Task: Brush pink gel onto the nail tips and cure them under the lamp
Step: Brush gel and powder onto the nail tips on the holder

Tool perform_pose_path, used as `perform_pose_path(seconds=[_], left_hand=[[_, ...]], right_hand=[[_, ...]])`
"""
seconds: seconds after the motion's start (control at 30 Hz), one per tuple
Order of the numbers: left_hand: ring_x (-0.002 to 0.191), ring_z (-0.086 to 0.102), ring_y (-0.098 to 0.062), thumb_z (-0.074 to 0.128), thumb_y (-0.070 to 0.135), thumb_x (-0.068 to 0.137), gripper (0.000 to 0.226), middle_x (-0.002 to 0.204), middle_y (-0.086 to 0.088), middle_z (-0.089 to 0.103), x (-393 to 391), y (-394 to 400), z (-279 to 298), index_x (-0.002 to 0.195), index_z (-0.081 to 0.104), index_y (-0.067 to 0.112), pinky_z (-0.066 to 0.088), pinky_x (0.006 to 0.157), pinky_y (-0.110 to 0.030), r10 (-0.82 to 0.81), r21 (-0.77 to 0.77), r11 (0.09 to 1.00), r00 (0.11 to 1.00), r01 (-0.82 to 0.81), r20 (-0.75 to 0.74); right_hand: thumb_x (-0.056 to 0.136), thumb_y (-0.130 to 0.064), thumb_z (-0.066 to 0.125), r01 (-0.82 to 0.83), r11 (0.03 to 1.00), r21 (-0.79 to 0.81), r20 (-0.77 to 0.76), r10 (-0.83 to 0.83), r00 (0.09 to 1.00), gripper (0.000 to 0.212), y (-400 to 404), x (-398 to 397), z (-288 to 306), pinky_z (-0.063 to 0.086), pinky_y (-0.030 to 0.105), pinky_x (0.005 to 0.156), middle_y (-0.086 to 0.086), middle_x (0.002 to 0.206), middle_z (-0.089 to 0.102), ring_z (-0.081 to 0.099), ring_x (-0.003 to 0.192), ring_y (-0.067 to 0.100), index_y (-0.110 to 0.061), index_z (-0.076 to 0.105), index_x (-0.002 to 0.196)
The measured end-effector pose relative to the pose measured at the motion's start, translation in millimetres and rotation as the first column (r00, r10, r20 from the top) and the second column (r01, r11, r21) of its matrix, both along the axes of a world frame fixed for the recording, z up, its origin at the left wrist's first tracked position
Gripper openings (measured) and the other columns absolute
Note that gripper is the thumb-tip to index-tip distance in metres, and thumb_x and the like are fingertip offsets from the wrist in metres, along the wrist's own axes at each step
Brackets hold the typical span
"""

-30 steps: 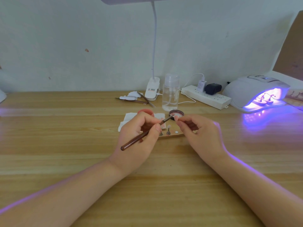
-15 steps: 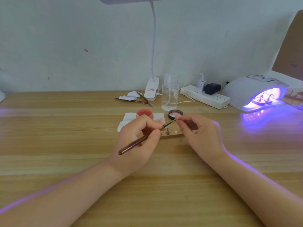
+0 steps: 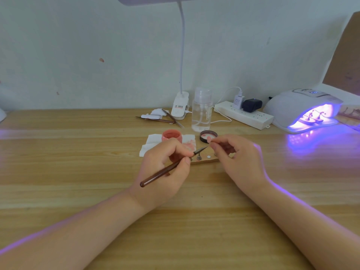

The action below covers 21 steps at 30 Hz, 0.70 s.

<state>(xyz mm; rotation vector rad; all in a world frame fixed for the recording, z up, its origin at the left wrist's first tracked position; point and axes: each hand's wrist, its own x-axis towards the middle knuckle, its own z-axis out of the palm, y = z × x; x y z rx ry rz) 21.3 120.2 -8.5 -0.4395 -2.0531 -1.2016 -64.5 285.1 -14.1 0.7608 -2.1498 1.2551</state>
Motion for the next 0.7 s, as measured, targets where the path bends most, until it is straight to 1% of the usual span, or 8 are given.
perform_pose_path(seconds=[0.1,0.13,0.2,0.33,0.43,0.53,0.6,0.7], left_hand=[[0.103,0.061,0.002,0.058,0.005,0.082,0.017,0.095,0.013,0.067,-1.3,0.6,-0.2,0.089,0.064,0.019,0.044,0.086,-0.011,0.005,0.057,0.998,1.0,-0.007,0.026],[0.105,0.061,0.0,0.059,0.007,0.083,0.015,0.1,0.011,0.067,-2.0,0.6,-0.1,0.091,0.066,0.017,0.045,0.086,-0.012,0.013,0.059,0.998,0.999,-0.016,0.041],[0.106,0.06,0.0,0.059,0.009,0.083,0.014,0.104,0.014,0.065,-2.8,0.3,0.3,0.095,0.067,0.012,0.044,0.087,-0.013,0.034,0.012,0.999,0.998,-0.034,0.047],[0.098,0.06,0.006,0.06,0.007,0.083,0.014,0.095,0.011,0.066,-2.0,0.8,2.5,0.093,0.068,0.009,0.042,0.09,-0.014,0.052,-0.081,0.995,0.999,-0.052,0.001],[0.087,0.057,0.006,0.06,0.004,0.082,0.014,0.086,0.011,0.063,-1.8,1.0,3.2,0.092,0.069,0.009,0.041,0.087,-0.015,0.052,-0.123,0.991,0.998,-0.055,-0.029],[0.083,0.055,0.005,0.06,0.005,0.082,0.013,0.084,0.012,0.061,-1.8,0.1,3.2,0.091,0.069,0.008,0.04,0.082,-0.012,0.048,-0.14,0.989,0.999,-0.051,-0.024],[0.089,0.057,0.004,0.06,0.005,0.082,0.013,0.086,0.011,0.063,-1.7,-0.7,2.6,0.091,0.069,0.009,0.041,0.084,-0.014,0.046,-0.121,0.991,0.998,-0.049,-0.033],[0.106,0.061,-0.012,0.06,0.005,0.083,0.014,0.093,-0.002,0.069,-1.5,-2.1,3.0,0.093,0.068,0.011,0.046,0.089,-0.023,0.033,-0.044,0.998,0.999,-0.034,-0.031]], right_hand=[[0.082,-0.009,0.071,0.003,0.999,0.037,-0.043,-0.001,0.999,0.006,-0.3,0.0,0.8,0.042,0.006,0.063,-0.009,0.071,0.066,0.058,0.073,0.007,-0.014,0.074,0.085],[0.082,-0.009,0.072,0.007,0.999,0.049,-0.062,-0.004,0.998,0.006,-0.3,0.1,1.0,0.041,0.005,0.064,-0.008,0.072,0.066,0.057,0.072,0.007,-0.012,0.074,0.085],[0.081,-0.008,0.072,0.022,0.997,0.076,-0.096,-0.015,0.995,0.006,0.0,0.2,1.3,0.04,0.004,0.065,-0.007,0.074,0.066,0.056,0.066,0.005,-0.01,0.074,0.086],[0.081,-0.005,0.071,0.021,0.995,0.097,-0.131,-0.008,0.991,0.008,0.4,0.6,2.3,0.044,0.011,0.065,-0.003,0.076,0.068,0.058,0.066,0.008,-0.009,0.074,0.088],[0.081,-0.004,0.072,0.02,0.995,0.101,-0.143,-0.005,0.99,0.008,0.4,0.7,2.0,0.046,0.019,0.064,-0.001,0.076,0.069,0.059,0.066,0.011,-0.009,0.074,0.087],[0.081,-0.004,0.072,0.018,0.994,0.107,-0.145,-0.003,0.989,0.008,0.8,1.0,1.7,0.046,0.021,0.064,-0.001,0.076,0.068,0.059,0.066,0.012,-0.009,0.074,0.087],[0.081,-0.004,0.071,0.015,0.994,0.104,-0.149,0.0,0.989,0.008,1.1,1.0,1.7,0.047,0.023,0.064,0.0,0.076,0.068,0.059,0.066,0.012,-0.009,0.074,0.087],[0.081,-0.004,0.072,0.018,0.994,0.104,-0.156,-0.002,0.988,0.007,0.8,0.2,1.1,0.046,0.024,0.064,0.001,0.074,0.068,0.058,0.066,0.013,-0.009,0.073,0.086]])
